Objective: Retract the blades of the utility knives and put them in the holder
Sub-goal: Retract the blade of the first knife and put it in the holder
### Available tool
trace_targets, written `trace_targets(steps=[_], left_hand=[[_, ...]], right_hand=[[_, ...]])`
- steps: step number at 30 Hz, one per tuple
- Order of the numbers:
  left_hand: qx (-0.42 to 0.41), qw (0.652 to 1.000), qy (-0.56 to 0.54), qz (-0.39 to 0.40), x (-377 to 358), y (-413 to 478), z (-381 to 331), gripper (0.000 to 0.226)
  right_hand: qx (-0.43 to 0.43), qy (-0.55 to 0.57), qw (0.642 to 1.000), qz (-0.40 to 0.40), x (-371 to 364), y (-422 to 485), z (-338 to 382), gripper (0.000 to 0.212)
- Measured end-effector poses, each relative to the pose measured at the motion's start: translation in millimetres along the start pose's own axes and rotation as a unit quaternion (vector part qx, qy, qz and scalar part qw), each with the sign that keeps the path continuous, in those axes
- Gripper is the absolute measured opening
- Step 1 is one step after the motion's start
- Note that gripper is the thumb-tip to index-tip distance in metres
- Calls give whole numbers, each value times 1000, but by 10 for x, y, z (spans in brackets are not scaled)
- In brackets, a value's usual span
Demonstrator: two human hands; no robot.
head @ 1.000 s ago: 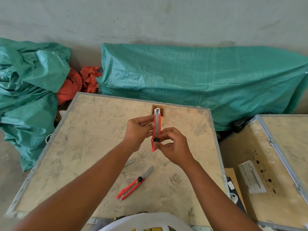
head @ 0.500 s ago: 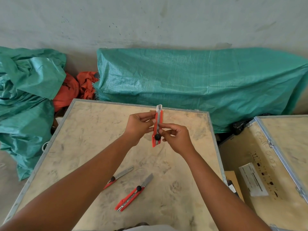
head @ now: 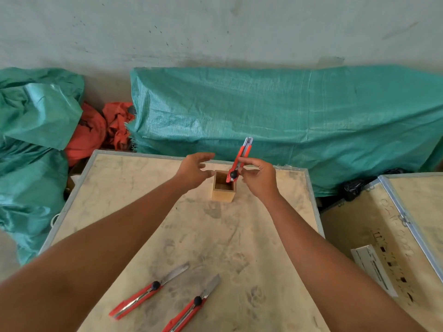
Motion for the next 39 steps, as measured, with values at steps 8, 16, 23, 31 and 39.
trace_targets(steps=[8, 16, 23, 31, 39], left_hand=[[54, 976, 199, 74, -480, 405, 351, 110], [74, 979, 165, 95, -612, 598, 492, 104], [61, 984, 147, 75, -640, 615, 558, 101], [71, 990, 95, 70, -637, 542, 541, 104], [44, 993, 99, 39, -472, 204, 375, 99]], right_hand=[[48, -145, 987, 46, -399, 72, -528, 30], [57, -180, 981, 47, -530, 52, -710, 29], [34, -154, 987, 22, -538, -7, -747, 29], [8, -129, 991, 14, -509, -62, -642, 30], [7, -120, 993, -16, -375, -281, -345, 27]])
Point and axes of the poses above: each hand's wrist, its own y-axis towards the middle knuckle, its own x-axis out of the back of the hand, z = x × y, the point moved 3 cm from there along y, towards the middle knuckle, and after that the axes turned 12 degrees about x, right-handed, at the moved point
